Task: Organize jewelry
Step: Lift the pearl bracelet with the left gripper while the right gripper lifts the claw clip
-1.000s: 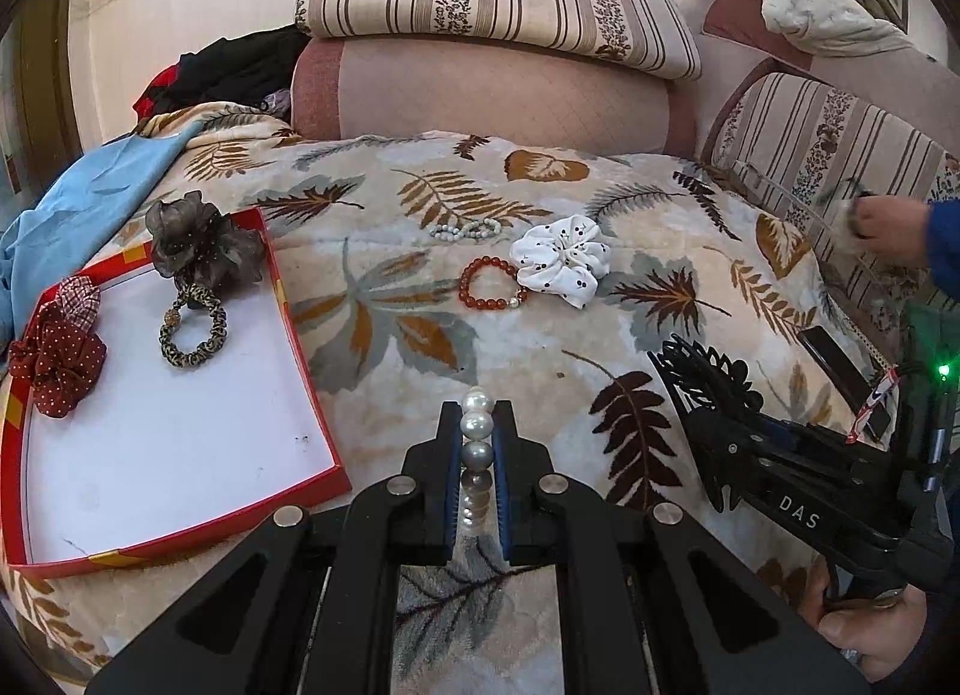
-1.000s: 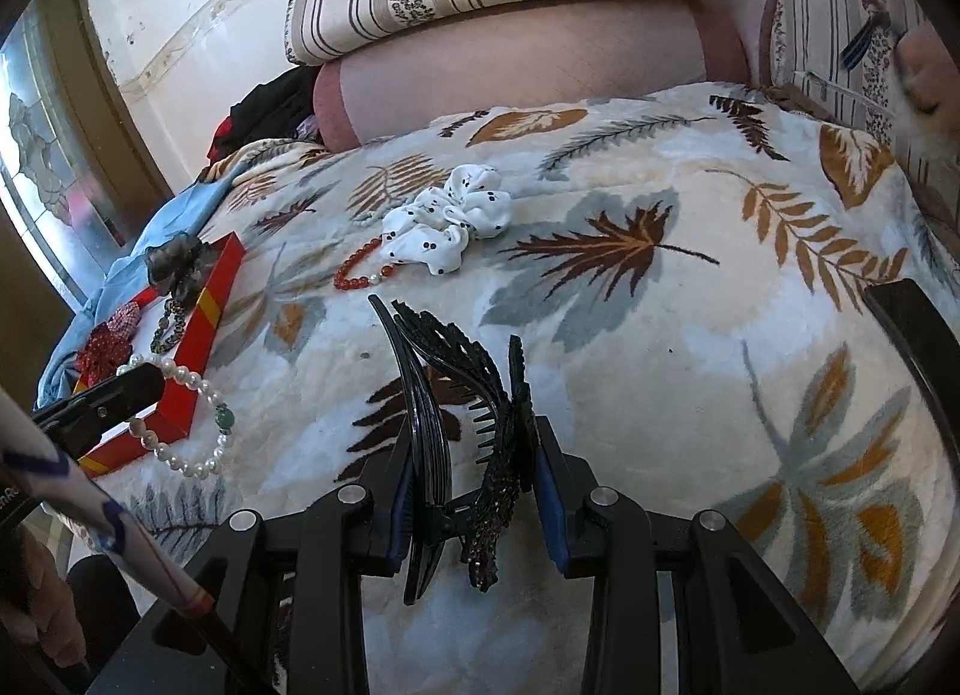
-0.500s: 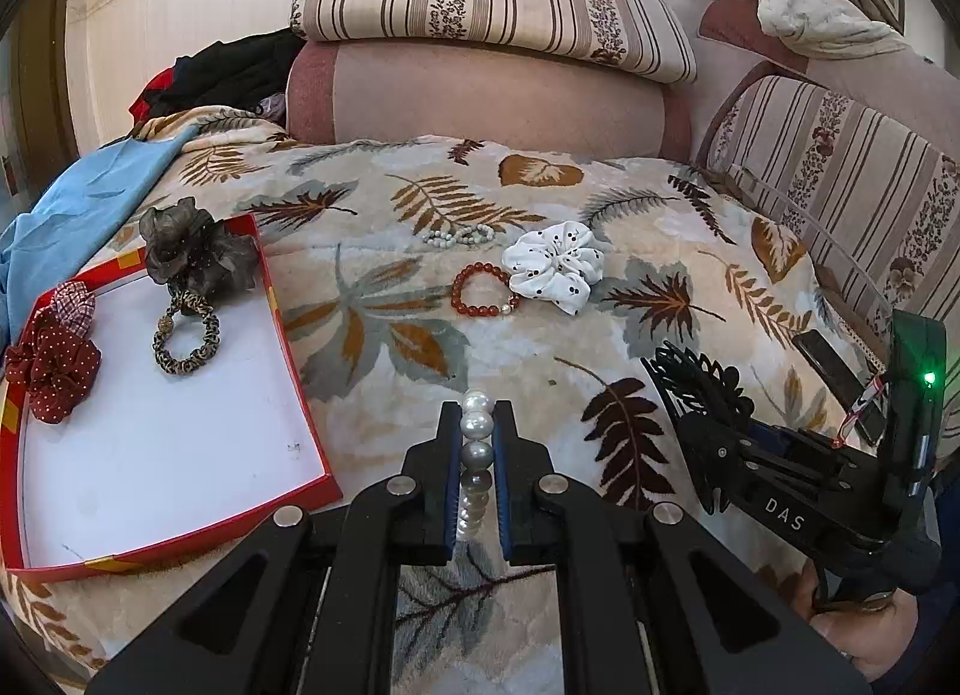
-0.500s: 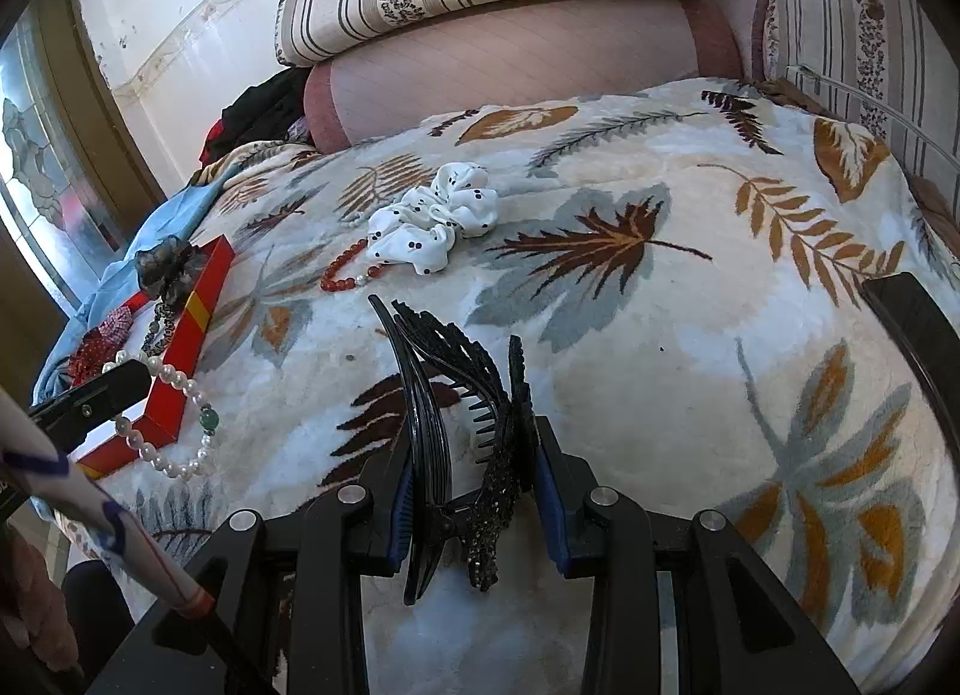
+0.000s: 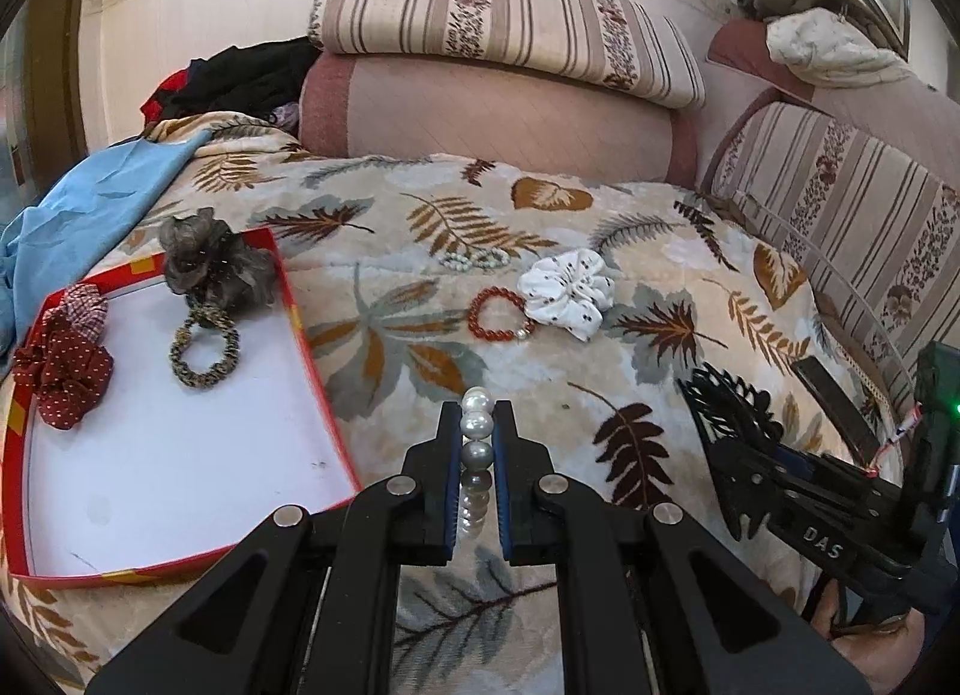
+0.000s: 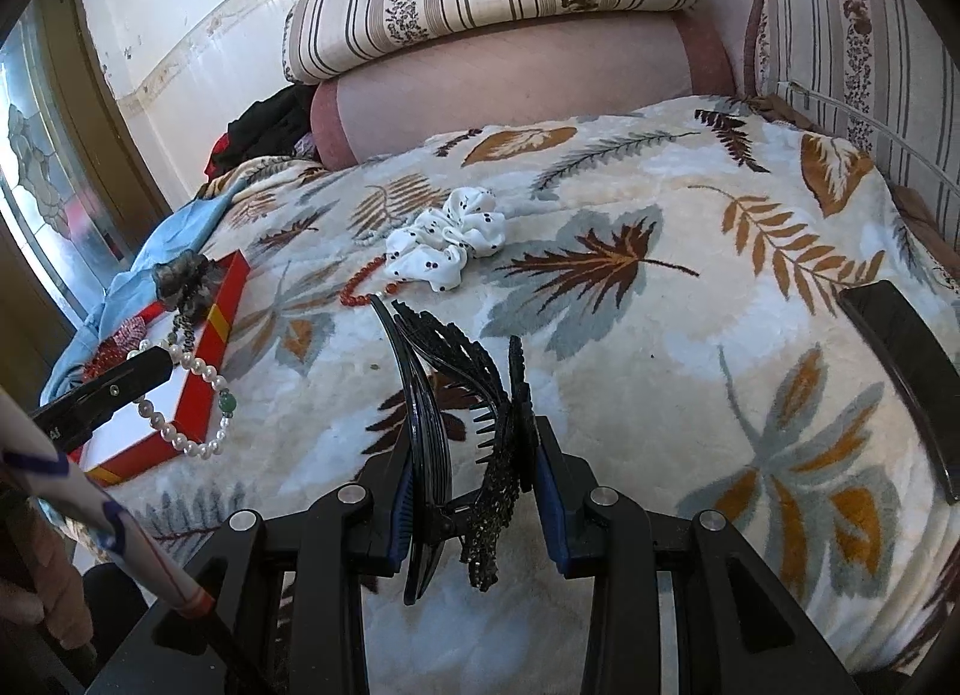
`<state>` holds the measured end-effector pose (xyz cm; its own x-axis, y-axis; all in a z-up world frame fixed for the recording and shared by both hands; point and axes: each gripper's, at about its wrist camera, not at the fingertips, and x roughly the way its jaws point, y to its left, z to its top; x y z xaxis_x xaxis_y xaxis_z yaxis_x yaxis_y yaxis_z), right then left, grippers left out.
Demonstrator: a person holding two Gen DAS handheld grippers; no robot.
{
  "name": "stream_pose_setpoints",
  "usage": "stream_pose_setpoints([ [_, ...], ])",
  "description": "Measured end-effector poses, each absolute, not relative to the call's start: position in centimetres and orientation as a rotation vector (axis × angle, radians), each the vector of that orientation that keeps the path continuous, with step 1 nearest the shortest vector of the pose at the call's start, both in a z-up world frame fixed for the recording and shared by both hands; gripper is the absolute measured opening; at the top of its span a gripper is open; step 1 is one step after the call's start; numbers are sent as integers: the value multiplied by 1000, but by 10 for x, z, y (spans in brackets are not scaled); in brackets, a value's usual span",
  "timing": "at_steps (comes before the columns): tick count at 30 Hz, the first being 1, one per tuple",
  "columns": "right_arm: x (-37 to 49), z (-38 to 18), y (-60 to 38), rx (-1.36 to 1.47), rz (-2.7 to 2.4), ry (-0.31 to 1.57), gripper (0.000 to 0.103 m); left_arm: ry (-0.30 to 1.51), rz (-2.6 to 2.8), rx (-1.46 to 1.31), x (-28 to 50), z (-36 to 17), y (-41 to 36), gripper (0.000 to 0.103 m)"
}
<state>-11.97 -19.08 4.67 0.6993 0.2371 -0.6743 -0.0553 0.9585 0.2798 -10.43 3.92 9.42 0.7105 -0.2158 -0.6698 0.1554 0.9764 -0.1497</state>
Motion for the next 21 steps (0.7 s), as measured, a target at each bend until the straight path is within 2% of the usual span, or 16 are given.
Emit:
stream_pose_setpoints([
  [21, -130, 81, -149, 210, 261, 756, 37, 681, -45, -178, -122, 113, 125, 9],
])
